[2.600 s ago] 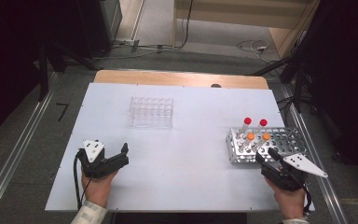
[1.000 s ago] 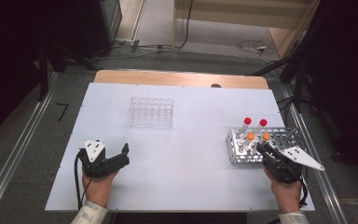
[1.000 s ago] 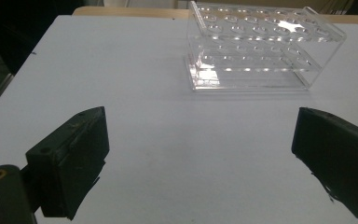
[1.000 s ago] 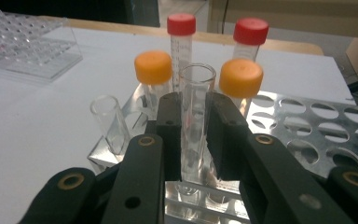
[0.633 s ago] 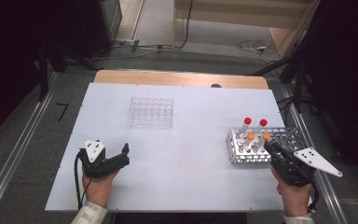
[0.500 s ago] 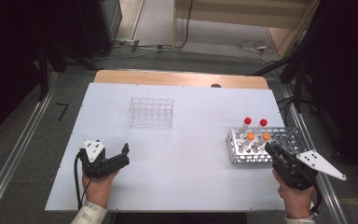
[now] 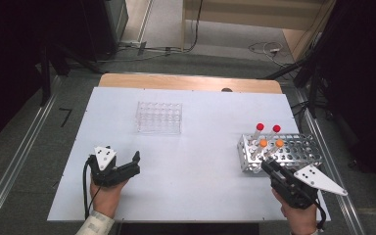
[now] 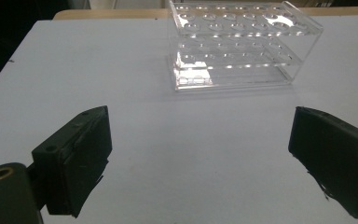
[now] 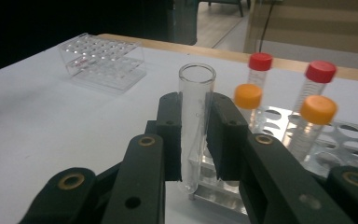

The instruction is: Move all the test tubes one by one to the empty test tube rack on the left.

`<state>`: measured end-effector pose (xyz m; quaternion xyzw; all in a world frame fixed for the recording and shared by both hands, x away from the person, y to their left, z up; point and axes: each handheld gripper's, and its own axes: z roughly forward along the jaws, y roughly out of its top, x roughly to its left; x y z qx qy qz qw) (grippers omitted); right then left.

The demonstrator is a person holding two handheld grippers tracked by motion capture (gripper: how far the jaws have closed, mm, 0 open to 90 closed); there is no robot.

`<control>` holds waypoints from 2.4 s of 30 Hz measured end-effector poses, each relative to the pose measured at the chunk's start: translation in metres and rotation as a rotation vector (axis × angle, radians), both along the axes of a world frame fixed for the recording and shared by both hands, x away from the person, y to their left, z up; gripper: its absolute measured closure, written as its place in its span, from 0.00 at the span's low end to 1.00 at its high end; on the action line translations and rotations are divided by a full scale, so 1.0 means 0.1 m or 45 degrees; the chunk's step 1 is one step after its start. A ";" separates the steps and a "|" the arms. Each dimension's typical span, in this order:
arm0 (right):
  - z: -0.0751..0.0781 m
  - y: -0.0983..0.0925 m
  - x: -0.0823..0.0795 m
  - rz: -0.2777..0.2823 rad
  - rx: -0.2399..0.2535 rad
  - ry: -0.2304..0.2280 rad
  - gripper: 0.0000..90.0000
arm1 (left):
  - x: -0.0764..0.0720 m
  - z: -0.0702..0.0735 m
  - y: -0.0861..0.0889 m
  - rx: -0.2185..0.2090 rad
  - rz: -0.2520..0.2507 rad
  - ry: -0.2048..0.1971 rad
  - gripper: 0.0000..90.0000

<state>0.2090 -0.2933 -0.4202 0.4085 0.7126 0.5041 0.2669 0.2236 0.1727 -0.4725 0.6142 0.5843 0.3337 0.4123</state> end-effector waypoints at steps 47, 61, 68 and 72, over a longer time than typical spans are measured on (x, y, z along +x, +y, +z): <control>-0.39 1.27 0.51 0.329 -0.125 0.074 0.81 | 0.11 0.41 -1.02 -0.084 -0.472 -0.079 0.37; -0.45 1.54 0.56 0.377 -0.154 0.074 0.81 | 0.20 0.40 -1.23 -0.103 -0.631 -0.023 0.60; -0.45 1.57 0.56 0.385 -0.158 0.068 0.81 | 0.25 0.38 -1.32 -0.088 -0.668 -0.001 0.66; -0.44 1.56 0.56 0.384 -0.152 0.054 0.81 | 0.26 0.37 -1.34 -0.082 -0.671 0.009 0.70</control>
